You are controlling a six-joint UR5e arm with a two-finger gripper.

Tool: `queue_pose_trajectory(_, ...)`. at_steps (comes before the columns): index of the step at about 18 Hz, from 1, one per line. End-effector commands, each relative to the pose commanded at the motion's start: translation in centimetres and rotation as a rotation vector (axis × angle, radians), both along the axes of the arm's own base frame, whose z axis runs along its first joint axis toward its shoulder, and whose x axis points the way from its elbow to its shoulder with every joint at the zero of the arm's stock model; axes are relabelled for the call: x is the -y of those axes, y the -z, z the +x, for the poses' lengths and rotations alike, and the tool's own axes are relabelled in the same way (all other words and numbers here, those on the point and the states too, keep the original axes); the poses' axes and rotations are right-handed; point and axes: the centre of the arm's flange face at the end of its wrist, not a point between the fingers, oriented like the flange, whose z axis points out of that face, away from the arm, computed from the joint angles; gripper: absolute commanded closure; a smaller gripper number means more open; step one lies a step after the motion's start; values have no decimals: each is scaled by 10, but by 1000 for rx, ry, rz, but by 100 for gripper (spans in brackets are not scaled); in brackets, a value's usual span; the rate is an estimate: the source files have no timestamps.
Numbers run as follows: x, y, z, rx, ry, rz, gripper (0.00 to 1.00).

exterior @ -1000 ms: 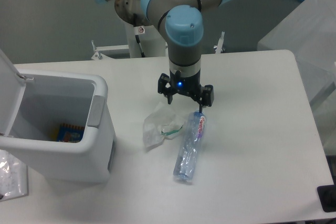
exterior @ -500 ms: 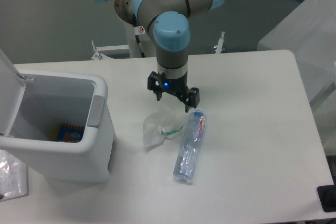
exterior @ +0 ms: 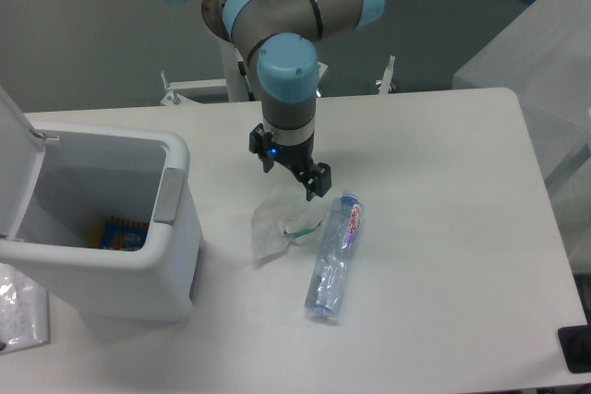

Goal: Place the trash in the trash can
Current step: 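Lower the gripper and grasp the plastic bag, then lift it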

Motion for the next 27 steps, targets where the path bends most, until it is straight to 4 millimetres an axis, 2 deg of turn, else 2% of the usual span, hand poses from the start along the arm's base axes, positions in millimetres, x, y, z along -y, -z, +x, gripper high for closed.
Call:
queue_pose_trajectory(2,-1,3,0,6,0,-3,0)
queue_pose_trajectory(3,-1,3,-1,3,0,-3,5)
queue_pose_trajectory(7,-2,2,-2,1,-3,-5,59)
queue_pose_trajectory(10,-2,-1,-3,-3,-5,-1,89)
queue_pose_trajectory(12,-3,0,-4,-2,-8,-4,100)
queue_pose_trajectory(22,-12,-27,-20,-35,-53,40,100)
queue_pose_trajectory(25,-14,-53,-38,-72,-119,80,100)
queue_pose_trajectory(27,-22,-83,-53,-79,-218,156,100)
